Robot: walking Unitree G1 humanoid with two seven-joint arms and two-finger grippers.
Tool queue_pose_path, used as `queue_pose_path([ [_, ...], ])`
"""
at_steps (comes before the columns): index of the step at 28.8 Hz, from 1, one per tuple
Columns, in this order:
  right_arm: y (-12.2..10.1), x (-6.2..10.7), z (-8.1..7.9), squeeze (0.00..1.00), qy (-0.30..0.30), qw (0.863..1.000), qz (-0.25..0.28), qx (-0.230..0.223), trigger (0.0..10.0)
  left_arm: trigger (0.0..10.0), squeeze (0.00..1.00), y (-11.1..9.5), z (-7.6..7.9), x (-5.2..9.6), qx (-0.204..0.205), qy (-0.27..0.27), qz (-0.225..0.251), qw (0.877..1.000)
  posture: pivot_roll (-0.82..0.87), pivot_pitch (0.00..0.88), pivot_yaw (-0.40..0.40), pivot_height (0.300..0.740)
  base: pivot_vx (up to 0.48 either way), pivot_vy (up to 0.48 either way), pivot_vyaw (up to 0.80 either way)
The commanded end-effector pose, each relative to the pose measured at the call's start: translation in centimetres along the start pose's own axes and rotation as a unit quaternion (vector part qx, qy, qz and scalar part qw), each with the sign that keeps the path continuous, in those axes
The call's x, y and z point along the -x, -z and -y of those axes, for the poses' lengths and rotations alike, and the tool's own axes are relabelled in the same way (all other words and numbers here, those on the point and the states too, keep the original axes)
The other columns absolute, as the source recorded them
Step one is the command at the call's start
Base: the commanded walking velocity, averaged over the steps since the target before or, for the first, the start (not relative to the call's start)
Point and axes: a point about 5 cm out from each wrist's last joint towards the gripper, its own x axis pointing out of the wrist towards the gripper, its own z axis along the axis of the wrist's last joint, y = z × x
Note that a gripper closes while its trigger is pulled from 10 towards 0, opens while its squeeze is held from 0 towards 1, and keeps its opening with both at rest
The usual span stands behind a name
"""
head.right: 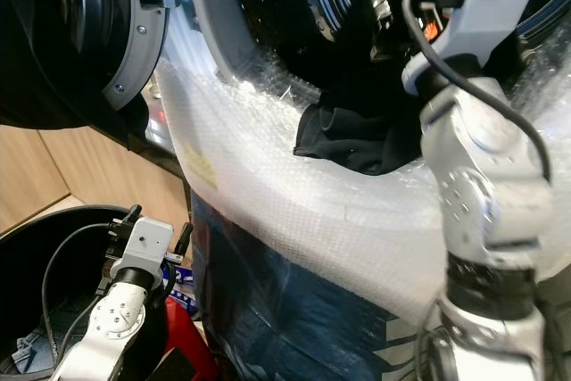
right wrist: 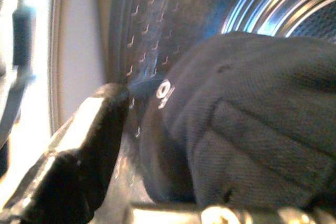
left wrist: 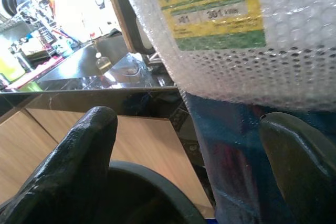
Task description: Clothes washing
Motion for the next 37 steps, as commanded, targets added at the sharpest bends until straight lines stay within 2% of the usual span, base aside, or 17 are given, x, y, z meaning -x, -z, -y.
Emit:
queue_pose_path([
  [1, 0.1, 1.0, -0.6, 0.00, -0.036, 0.998, -0.023, 0.052, 10.0, 10.0, 0.00, -0.2, 0.2, -0.1, 0.001, 0.002, 0.000, 1.000, 0.06, 0.074, -0.097, 0.740, 0.000, 0.000, 0.00],
  [4, -0.2, 1.4, -0.5, 0.00, -0.041, 0.997, -0.013, 0.062, 10.0, 10.0, 0.00, -0.4, 0.1, -0.2, -0.002, 0.006, 0.003, 1.000, 0.05, 0.084, -0.095, 0.740, 0.000, 0.000, 0.00],
  [7, -0.3, 1.4, -0.5, 0.00, -0.037, 0.998, -0.017, 0.053, 10.0, 10.0, 0.00, -0.4, 0.0, -0.3, -0.002, 0.004, 0.003, 1.000, 0.06, 0.079, -0.099, 0.740, 0.000, 0.000, 0.00],
  [9, -0.2, 1.6, -0.9, 0.00, -0.052, 0.997, -0.027, 0.059, 10.0, 10.0, 0.00, -0.4, -0.1, -0.3, -0.001, 0.002, 0.003, 1.000, 0.06, 0.075, -0.098, 0.740, 0.000, 0.000, 0.00],
  [12, -0.9, 2.0, -1.2, 0.00, -0.077, 0.995, -0.015, 0.062, 10.0, 10.0, 0.00, -0.4, 0.0, -0.3, 0.000, 0.001, 0.003, 1.000, 0.05, 0.071, -0.096, 0.740, 0.000, 0.000, 0.00],
  [14, -1.6, 2.6, -1.4, 0.00, -0.102, 0.992, 0.012, 0.072, 10.0, 10.0, 0.00, -0.3, 0.1, -0.2, 0.000, 0.004, 0.002, 1.000, 0.05, 0.063, -0.093, 0.740, 0.000, 0.000, 0.00],
  [18, -1.4, 3.2, -1.6, 0.00, -0.123, 0.989, 0.003, 0.082, 10.0, 10.0, 0.00, -0.3, 0.3, -0.1, -0.001, 0.010, 0.002, 1.000, 0.05, 0.056, -0.088, 0.740, 0.000, 0.000, 0.00],
  [19, -1.0, 3.4, -1.8, 0.22, -0.124, 0.989, -0.011, 0.082, 10.0, 10.0, 0.00, -0.3, 0.4, -0.1, 0.000, 0.012, 0.003, 1.000, 0.04, 0.052, -0.086, 0.740, 0.000, 0.000, 0.00],
  [20, -0.4, 3.4, -2.1, 1.00, -0.114, 0.991, -0.021, 0.073, 10.0, 10.0, 0.00, -0.3, 0.5, -0.2, 0.000, 0.013, 0.003, 1.000, 0.04, 0.048, -0.084, 0.740, 0.000, 0.000, 0.00],
  [21, 0.7, 2.8, -3.1, 1.00, -0.060, 0.998, -0.023, 0.023, 10.0, 10.0, 0.00, -0.4, 0.5, -0.4, 0.000, 0.015, 0.005, 1.000, 0.03, 0.047, -0.086, 0.740, 0.000, 0.000, 0.00],
  [23, 1.7, 2.5, -3.9, 1.00, -0.014, 0.999, -0.037, -0.024, 10.0, 10.0, 0.00, -0.5, 0.6, -0.5, 0.000, 0.017, 0.008, 1.000, 0.04, 0.043, -0.090, 0.740, 0.000, 0.000, 0.00],
  [25, 2.2, 2.5, -4.1, 1.00, 0.003, 0.998, -0.047, -0.038, 10.0, 10.0, 0.00, -0.6, 0.7, -0.5, 0.000, 0.017, 0.009, 1.000, 0.04, 0.043, -0.090, 0.740, 0.000, 0.000, 0.00],
  [26, 2.8, 2.7, -4.6, 0.09, 0.002, 0.998, -0.055, -0.038, 10.0, 10.0, 0.00, -0.6, 0.7, -0.5, 0.000, 0.017, 0.010, 1.000, 0.04, 0.040, -0.090, 0.740, 0.000, 0.000, 0.00],
  [28, 3.1, 2.9, -5.0, 0.09, 0.000, 0.998, -0.060, -0.037, 10.0, 10.0, 0.00, -0.7, 0.7, -0.5, 0.000, 0.017, 0.011, 1.000, 0.04, 0.040, -0.090, 0.740, 0.000, 0.000, 0.00],
  [29, 4.0, 3.5, -6.0, 0.00, -0.013, 0.997, -0.071, -0.024, 10.0, 10.0, 0.00, -0.7, 0.7, -0.4, 0.001, 0.016, 0.011, 1.000, 0.04, 0.038, -0.089, 0.740, 0.000, 0.000, 0.00],
  [32, 4.3, 4.0, -6.6, 0.00, -0.015, 0.997, -0.073, -0.017, 10.0, 10.0, 0.00, -0.6, 0.7, -0.4, 0.001, 0.016, 0.011, 1.000, 0.04, 0.038, -0.090, 0.740, 0.000, 0.000, 0.00],
  [37, 3.6, 4.7, -5.8, 0.00, -0.005, 0.999, -0.049, -0.009, 10.0, 10.0, 0.00, -0.6, 0.7, -0.3, 0.002, 0.017, 0.010, 1.000, 0.04, 0.038, -0.096, 0.740, 0.000, 0.000, 0.00],
])
